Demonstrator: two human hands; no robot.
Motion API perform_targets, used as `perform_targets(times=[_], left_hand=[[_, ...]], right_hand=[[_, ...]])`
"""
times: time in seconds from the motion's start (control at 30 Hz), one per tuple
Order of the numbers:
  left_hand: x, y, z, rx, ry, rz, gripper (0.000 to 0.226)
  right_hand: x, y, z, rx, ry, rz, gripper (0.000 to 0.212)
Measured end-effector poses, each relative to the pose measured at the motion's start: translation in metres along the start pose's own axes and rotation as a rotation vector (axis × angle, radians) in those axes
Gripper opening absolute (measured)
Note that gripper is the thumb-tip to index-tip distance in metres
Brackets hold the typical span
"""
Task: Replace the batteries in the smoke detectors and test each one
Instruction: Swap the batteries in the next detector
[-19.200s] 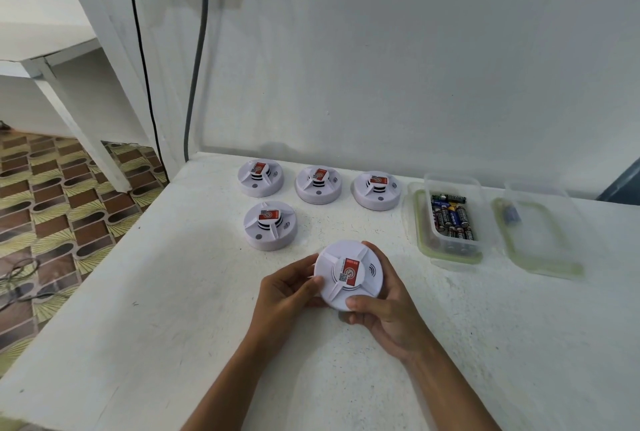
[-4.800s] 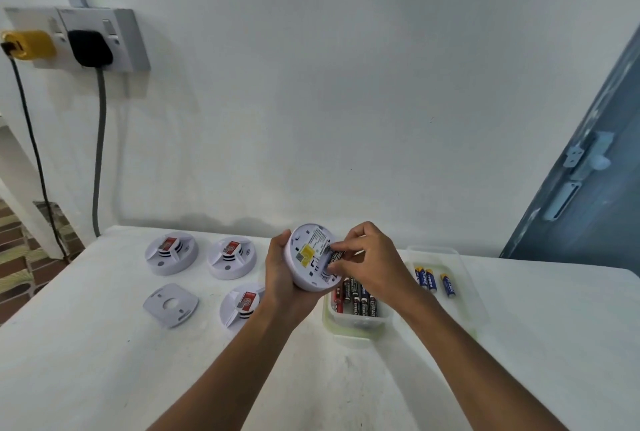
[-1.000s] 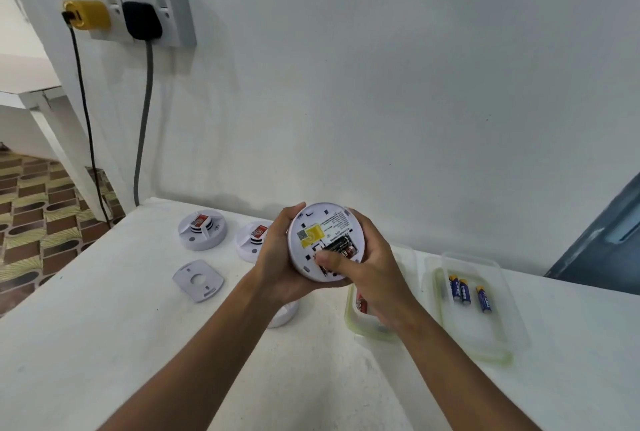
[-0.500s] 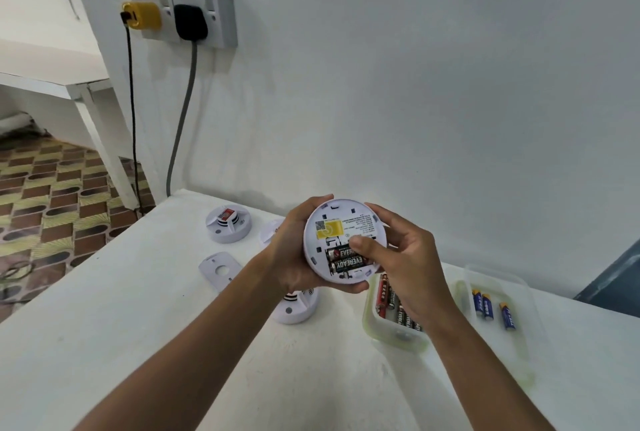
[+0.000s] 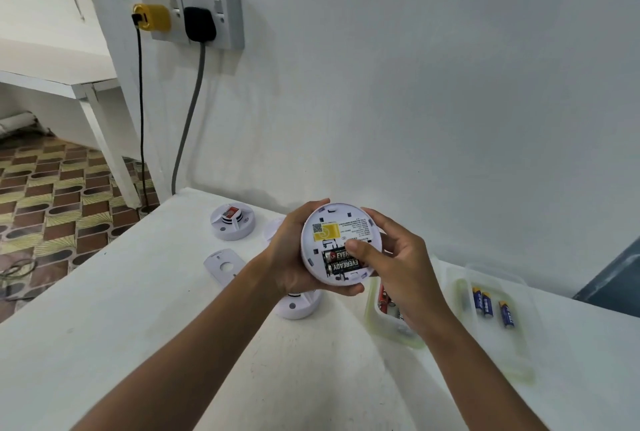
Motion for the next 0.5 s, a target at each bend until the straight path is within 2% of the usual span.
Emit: perform_targets(times=[0.13,0.23,0.37,0.47,0.5], left_hand=[[0.016,-0.011,-0.005,0.005,0.060,-0.036,0.053],[0.033,-0.018,-0.013,-0.006,0.088,-0.072,0.053],[0.068,-0.017,-0.039,-0.121,0.123,-0.183,0.055],[0.103,-0.014,-0.070,-0.231,0.155,-0.206,0.056],[0.116,-0.014,-0.082,-0.269,0.176,-0.200,0.063]], right_hand=[[-0.006,0.016,0.000,-0.108,-0.036,0.000,0.041],[-0.013,0.029,0.003,-0.215,-0.030,0.037,0.034],[-0.032,0.043,0.013,-0.273,-0.002,0.014,0.029],[-0.059,0.049,0.026,-0.255,-0.016,0.002,0.017],[-0.073,0.052,0.031,-0.236,-0.037,-0.034,0.017]])
Point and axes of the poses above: each hand's wrist, its own z-axis towards the middle knuckle, its own x-axis out of the back of the hand, y = z × x, the point moved 1 cm from there along z, towards the middle knuckle, and after that the axes turned 1 degree about x, right-handed, at the moved point
